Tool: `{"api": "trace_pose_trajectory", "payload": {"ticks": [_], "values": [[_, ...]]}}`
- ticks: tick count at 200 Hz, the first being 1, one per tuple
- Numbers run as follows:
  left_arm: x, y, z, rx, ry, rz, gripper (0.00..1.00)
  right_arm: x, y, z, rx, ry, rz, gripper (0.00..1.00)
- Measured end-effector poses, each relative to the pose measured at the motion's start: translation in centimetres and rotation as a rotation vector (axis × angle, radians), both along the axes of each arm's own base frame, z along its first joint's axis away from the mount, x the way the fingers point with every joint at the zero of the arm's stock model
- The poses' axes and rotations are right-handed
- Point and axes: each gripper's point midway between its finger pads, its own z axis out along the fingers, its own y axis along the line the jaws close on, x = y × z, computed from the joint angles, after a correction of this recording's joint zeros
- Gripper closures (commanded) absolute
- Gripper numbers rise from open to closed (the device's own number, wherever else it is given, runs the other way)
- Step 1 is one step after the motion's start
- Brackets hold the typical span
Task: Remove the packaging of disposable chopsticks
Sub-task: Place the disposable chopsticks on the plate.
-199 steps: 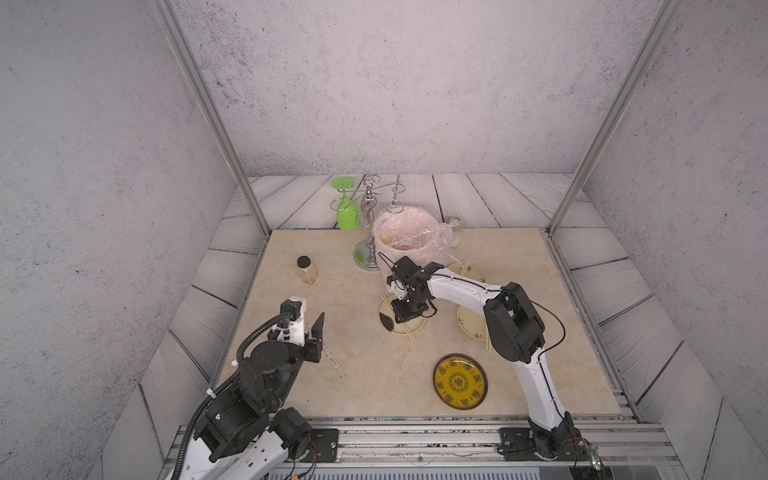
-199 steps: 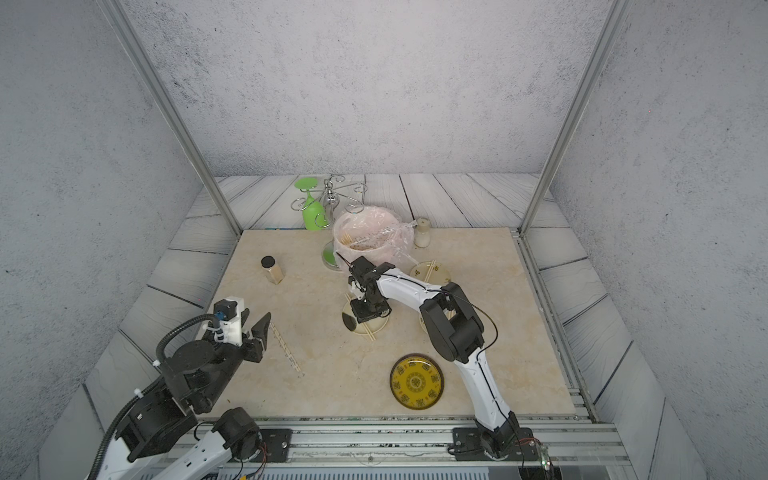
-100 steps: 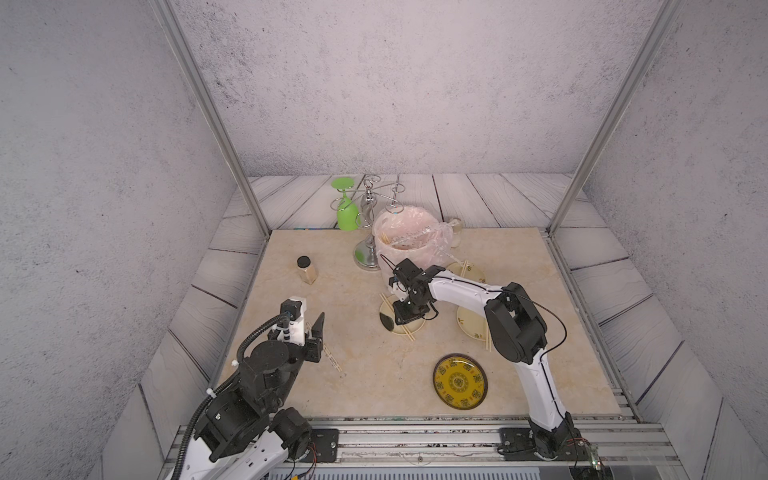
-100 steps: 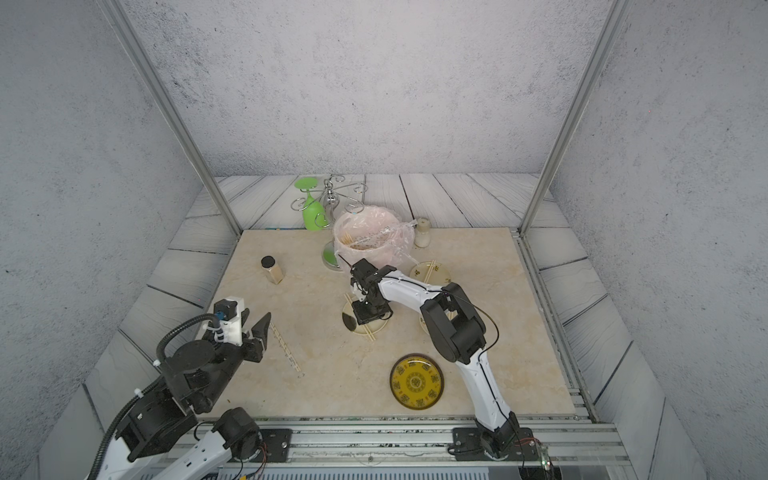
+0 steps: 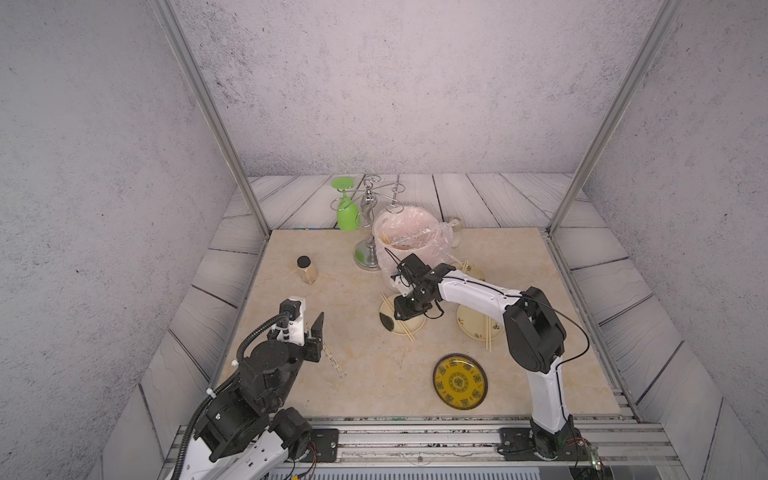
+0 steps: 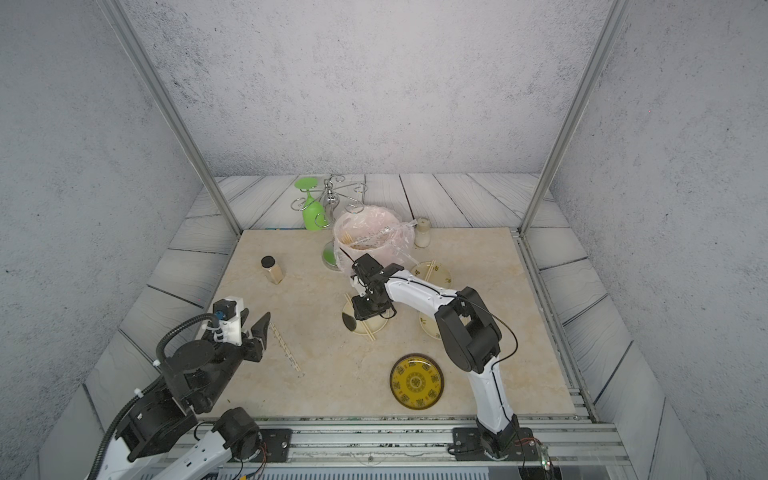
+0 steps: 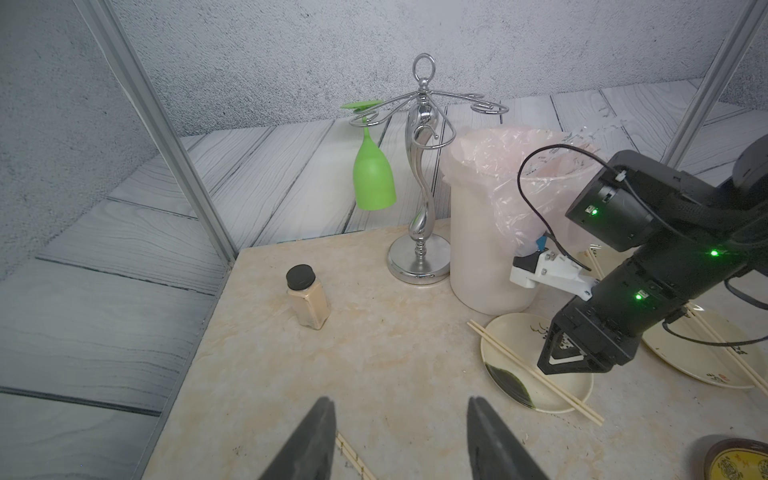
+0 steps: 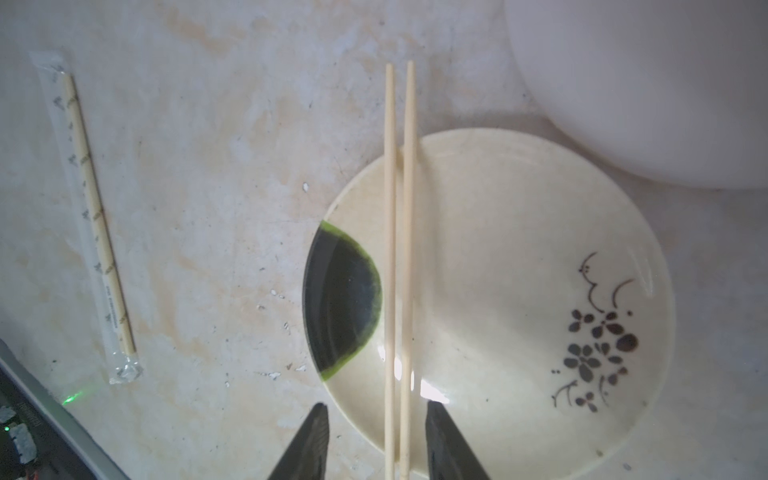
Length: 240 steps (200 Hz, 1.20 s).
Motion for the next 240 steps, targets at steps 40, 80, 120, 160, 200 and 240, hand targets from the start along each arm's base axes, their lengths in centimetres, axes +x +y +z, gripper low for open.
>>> {"api": "trace_pose_trajectory", "payload": {"ticks": [40, 80, 120, 160, 200, 240], "values": [[0.1, 0.2, 0.0, 0.001, -0.002, 0.011, 0.46, -1.3, -0.2, 0.6, -0.009, -0.011, -0.002, 0.57], [0.4, 0.1, -0.3, 0.017, 0.014, 0.019, 0.47, -2.8, -0.7, 1.8, 0.009, -0.027, -0.008, 0.56], [0.7, 0.1, -0.4, 0.004, 0.034, 0.041, 0.46, -3.8, -1.4, 3.5, 0.047, -0.057, -0.013, 0.55], [1.2, 0.5, -0.4, -0.039, 0.063, 0.099, 0.45, -4.3, -1.6, 4.2, 0.073, -0.072, -0.019, 0.55], [1.7, 0.6, -1.0, -0.066, 0.118, 0.148, 0.44, -5.4, -1.9, 4.3, 0.099, -0.063, -0.017, 0.54], [2.2, 0.5, -2.4, -0.061, 0.205, 0.196, 0.43, -6.6, -1.9, 6.5, 0.145, -0.089, -0.010, 0.54]]}}
